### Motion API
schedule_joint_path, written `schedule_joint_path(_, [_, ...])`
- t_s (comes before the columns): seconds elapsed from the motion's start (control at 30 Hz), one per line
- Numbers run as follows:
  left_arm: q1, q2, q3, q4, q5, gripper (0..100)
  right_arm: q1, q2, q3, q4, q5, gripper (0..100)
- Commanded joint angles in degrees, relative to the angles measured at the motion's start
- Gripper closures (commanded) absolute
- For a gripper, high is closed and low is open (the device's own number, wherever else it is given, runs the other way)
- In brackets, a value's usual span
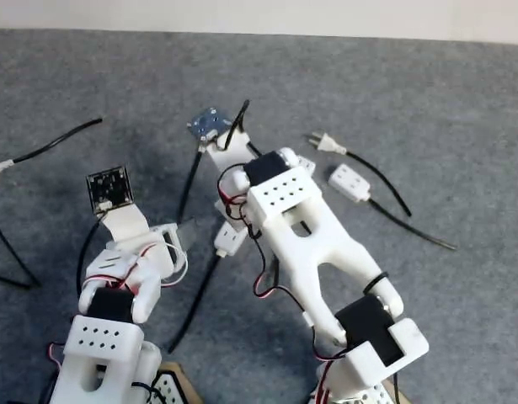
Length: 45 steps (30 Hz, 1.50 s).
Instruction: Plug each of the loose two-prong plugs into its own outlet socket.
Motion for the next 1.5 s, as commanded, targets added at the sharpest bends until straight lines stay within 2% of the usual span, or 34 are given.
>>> schedule_joint_path(0.0, [-0.66,-0.40,-0.13,-1.05,0.00,69,-0.31,-1.54,-0.48,-1.54,0.70,99.4])
schedule_joint_path(0.8, [-0.75,-0.40,-0.13,-1.05,0.00,69,-0.31,-1.27,5.32,-6.73,0.88,99.4])
schedule_joint_path(1.13, [-0.75,-0.40,-0.13,-1.05,0.00,69,-0.40,9.54,5.05,-10.59,0.88,99.4])
schedule_joint_path(1.47, [-0.75,-0.40,-0.13,-1.05,0.00,69,-0.40,11.21,4.97,-12.18,0.53,98.9])
